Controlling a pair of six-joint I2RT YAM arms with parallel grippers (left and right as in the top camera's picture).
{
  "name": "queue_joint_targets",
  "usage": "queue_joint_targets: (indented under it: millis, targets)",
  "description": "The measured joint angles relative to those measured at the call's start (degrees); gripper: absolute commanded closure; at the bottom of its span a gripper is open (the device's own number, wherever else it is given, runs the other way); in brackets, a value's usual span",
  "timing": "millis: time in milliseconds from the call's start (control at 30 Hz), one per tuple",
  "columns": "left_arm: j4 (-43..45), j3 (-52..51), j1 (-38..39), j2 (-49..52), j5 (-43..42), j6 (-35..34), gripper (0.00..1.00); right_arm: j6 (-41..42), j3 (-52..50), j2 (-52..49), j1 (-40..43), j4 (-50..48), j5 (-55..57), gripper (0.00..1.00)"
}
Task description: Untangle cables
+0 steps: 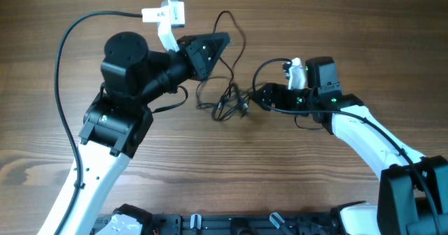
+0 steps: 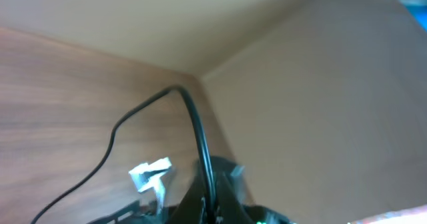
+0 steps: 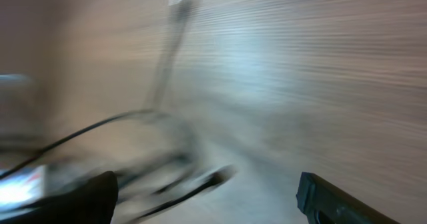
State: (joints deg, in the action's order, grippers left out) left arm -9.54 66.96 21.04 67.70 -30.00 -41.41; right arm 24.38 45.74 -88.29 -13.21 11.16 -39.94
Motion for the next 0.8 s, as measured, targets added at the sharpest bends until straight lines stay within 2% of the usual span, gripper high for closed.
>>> queue_joint_targets:
  millis: [67,133,167,233,367,400,500,600,700,800]
  targets:
    - [-3.74,-0.07,0.0,0.04,3.87,0.0,0.96,1.79,-0.02,0.0,-0.02,-1.97,-10.51,0.21]
    - [-4.42,-0.07,0.0,0.07,6.54,-0.02,0.96,5.97,-0.07,0.0,-0.02,-3.43,-17.51,0.47]
    - [-4.61,-0.07,0.0,0.07,7.52,-0.04,0.96,8.46,-0.07,0.0,-0.02,-4.07,-19.82,0.51]
    - [-4.85,-0.07,0.13,0.07,8.59,-0.04,0.96,13.31,-0.22,0.0,-0.02,-6.51,-22.6,0.51]
    - [-3.41,-0.07,1.09,1.53,9.4,-1.46,0.96,24.65,-0.24,0.0,-1.66,-10.14,-23.12,0.39]
    - [-3.08,-0.07,1.16,2.03,9.42,-2.4,0.96,28.02,-0.24,0.0,-2.21,-10.16,-22.36,0.4]
    - [-1.7,-0.07,1.14,3.08,9.81,-7.65,0.96,35.15,-0.24,0.0,-5.73,-10.21,-16.31,0.38]
    - [2.14,-0.11,1.14,3.13,8.63,-10.69,0.96,42.45,-0.24,0.0,-8.96,-10.21,-8.33,0.49]
    - [7.39,-0.11,1.14,3.13,6.49,-12.15,0.96,47.21,-0.24,0.0,-11.72,-11.1,0.61,0.46]
    - [8.17,-0.11,1.2,3.13,5.9,-12.57,0.96,48.59,-0.26,0.0,-14.05,-13.88,5.01,0.39]
